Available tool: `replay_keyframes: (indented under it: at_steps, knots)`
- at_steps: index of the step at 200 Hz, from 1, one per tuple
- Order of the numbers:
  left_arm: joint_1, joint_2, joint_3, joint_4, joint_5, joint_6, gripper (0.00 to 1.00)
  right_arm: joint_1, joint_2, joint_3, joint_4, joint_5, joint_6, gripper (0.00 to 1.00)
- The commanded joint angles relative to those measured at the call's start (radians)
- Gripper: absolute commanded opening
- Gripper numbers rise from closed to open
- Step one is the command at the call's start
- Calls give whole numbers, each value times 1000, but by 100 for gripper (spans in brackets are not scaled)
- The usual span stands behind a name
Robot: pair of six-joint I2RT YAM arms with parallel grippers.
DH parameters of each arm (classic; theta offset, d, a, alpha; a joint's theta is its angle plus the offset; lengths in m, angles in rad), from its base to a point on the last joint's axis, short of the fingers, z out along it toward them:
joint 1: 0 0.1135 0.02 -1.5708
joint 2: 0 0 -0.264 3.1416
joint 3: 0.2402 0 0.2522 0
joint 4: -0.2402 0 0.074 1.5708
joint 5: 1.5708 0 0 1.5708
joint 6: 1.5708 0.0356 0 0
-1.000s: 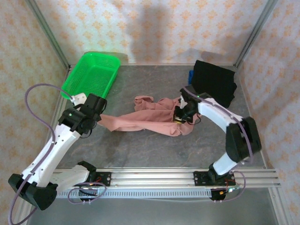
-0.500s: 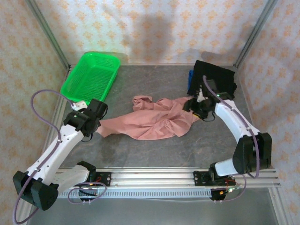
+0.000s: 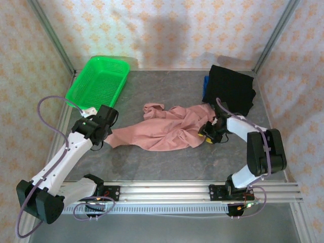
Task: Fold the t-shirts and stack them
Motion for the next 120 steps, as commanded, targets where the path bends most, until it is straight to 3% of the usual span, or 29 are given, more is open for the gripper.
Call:
replay_keyframes:
  at_steps: [1, 27, 40, 120]
  knots:
    - [6, -19, 6, 1, -16, 7, 0, 1, 42, 9, 132, -35, 62, 40]
    - [6, -28, 3, -2, -22, 14, 0, 0, 82, 61, 101, -29, 46, 10]
    - [6, -34, 5, -8, -28, 19, 0, 0, 68, 101, 26, -19, 13, 0]
    - [6, -73, 45, -33, -38, 42, 0, -57, -140, 388, -599, 228, -257, 0]
